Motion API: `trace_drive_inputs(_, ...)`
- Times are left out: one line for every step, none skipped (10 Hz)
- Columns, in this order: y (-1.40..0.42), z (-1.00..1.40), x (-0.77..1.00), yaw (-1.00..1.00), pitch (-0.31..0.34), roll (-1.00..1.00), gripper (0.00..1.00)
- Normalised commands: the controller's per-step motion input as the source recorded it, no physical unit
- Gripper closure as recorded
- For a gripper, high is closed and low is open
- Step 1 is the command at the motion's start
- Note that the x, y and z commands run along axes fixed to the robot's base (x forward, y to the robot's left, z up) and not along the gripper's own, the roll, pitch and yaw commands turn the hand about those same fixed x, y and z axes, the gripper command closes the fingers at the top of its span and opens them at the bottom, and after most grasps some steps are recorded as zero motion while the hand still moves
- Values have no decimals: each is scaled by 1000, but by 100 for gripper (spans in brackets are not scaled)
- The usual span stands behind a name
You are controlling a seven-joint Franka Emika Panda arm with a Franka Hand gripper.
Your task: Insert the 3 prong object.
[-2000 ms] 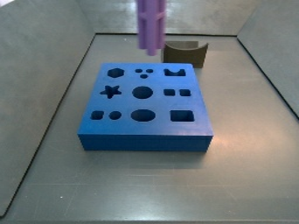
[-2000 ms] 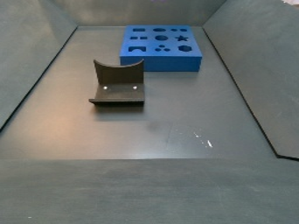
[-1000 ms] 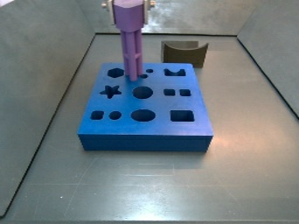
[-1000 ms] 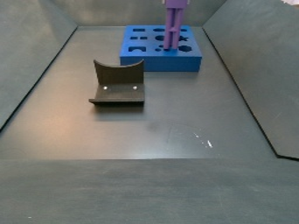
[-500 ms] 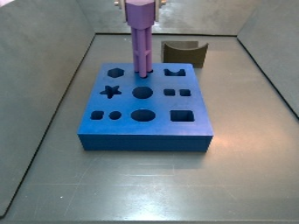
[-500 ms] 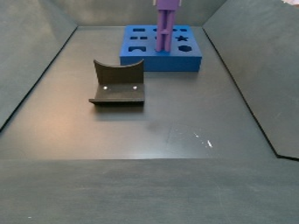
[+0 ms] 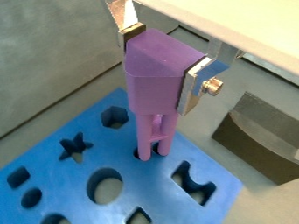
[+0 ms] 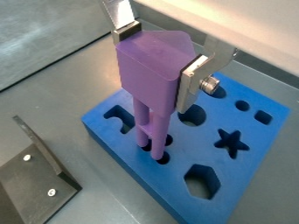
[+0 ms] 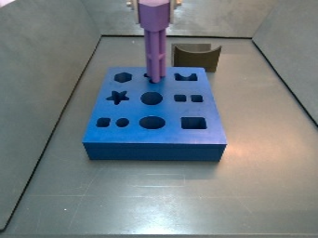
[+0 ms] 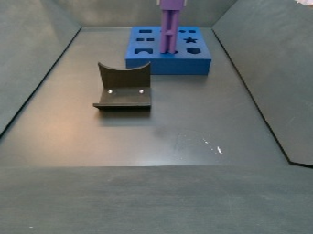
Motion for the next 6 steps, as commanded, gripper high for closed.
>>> trace_drive_inputs(0,-194,-340,-243,10,31,100)
trace_drive_inputs(40,-191,-323,-203,1,29,100)
trace_drive_inputs(0,-291,-6,-80,0,0,100)
trace_drive_inputs(0,-371,151,0,0,0,100)
trace_drive_inputs(0,-409,197,0,0,0,100)
trace_drive_inputs(0,-446,197,0,0,0,100)
